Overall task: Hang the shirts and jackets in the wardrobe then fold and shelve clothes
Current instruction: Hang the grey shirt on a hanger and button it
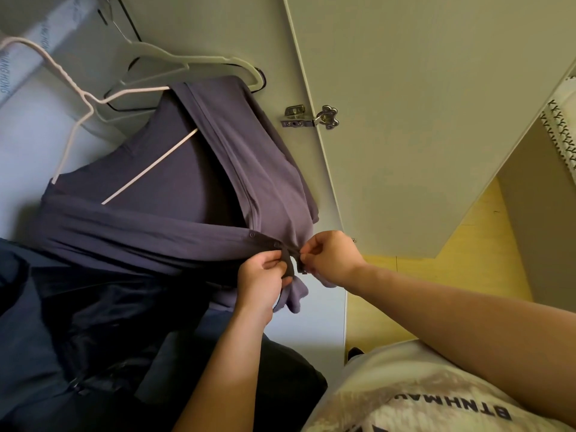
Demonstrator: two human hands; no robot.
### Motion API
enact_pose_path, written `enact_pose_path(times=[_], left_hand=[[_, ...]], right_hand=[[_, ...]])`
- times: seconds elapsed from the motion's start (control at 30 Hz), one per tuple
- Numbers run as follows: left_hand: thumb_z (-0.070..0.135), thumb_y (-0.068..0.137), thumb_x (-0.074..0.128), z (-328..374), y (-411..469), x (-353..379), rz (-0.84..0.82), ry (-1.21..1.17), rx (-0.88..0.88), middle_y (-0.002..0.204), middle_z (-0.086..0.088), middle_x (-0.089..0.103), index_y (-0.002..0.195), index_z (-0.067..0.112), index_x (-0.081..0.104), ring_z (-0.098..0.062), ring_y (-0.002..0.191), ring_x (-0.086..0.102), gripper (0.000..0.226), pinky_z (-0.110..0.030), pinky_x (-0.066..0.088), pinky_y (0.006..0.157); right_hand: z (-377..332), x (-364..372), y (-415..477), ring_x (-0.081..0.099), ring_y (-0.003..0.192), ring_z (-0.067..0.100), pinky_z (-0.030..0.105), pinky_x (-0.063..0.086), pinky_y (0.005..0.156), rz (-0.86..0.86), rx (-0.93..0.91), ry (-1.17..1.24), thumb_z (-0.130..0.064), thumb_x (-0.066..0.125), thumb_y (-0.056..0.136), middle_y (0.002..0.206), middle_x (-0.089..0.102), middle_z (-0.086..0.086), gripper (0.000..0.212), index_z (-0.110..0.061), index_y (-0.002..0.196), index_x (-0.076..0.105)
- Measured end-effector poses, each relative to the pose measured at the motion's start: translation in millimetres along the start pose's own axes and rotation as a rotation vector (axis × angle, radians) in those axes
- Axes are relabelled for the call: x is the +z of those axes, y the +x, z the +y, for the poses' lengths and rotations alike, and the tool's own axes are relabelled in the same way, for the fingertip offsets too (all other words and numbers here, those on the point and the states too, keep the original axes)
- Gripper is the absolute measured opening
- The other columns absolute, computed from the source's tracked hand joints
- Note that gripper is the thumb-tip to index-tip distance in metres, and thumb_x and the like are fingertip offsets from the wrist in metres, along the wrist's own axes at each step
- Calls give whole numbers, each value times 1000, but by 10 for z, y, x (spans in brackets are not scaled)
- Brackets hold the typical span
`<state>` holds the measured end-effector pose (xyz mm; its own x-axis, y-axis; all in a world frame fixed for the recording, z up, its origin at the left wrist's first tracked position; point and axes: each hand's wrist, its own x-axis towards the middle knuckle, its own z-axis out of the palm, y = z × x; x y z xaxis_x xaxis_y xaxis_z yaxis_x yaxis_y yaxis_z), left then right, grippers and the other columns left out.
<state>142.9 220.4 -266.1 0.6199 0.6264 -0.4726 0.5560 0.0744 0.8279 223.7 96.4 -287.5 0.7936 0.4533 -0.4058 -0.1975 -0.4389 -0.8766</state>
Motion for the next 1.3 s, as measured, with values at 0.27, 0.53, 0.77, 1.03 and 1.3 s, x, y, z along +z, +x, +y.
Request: enact_pose_path(times=[0.27, 0.53, 0.77, 1.03, 1.3], left_hand=[[-4, 93, 64, 34, -53, 8, -12, -220, -154, 88, -13, 75, 91, 10, 70, -27, 75, 76, 16, -29, 59, 56], [-1, 96, 61, 5, -31, -8, -2, -232, -133, 93, -16, 75, 95, 9, 70, -27, 75, 76, 13, -30, 59, 57], [-2, 93, 64, -9, -21, -9, -17, -141, -57, 77, 1, 75, 89, 17, 69, -10, 66, 74, 20, -22, 56, 54], [0, 93, 65, -29, -34, -35, -21, 5, 42, 78, 4, 75, 88, 24, 67, -12, 66, 73, 25, -20, 56, 59], [0, 95, 63, 0, -46, -27, -72, 25, 51, 70, 6, 75, 89, 18, 68, -14, 67, 74, 20, -20, 56, 58]], right_hand=[[-24, -15, -65, 71, 64, 23, 37, 62, 73, -80, 28, 60, 1, 69, 82, 73, 74, 11, 10, -5, 79, 75], [-29, -29, -76, 68, 68, 19, 29, 61, 70, -77, 6, 68, 1, 69, 82, 76, 74, 8, 15, -13, 78, 77], [-26, -9, -77, 62, 63, 7, 25, 56, 75, -48, -31, 38, -5, 71, 84, 64, 67, -13, 16, -18, 76, 76], [-11, 14, -60, 61, 61, 3, 21, 54, 73, -22, -105, -51, -7, 71, 84, 61, 65, -18, 15, -19, 78, 77], [24, 78, -31, 65, 73, 10, 8, 45, 66, 57, -250, -206, -10, 65, 86, 76, 69, -8, 15, -21, 84, 75]])
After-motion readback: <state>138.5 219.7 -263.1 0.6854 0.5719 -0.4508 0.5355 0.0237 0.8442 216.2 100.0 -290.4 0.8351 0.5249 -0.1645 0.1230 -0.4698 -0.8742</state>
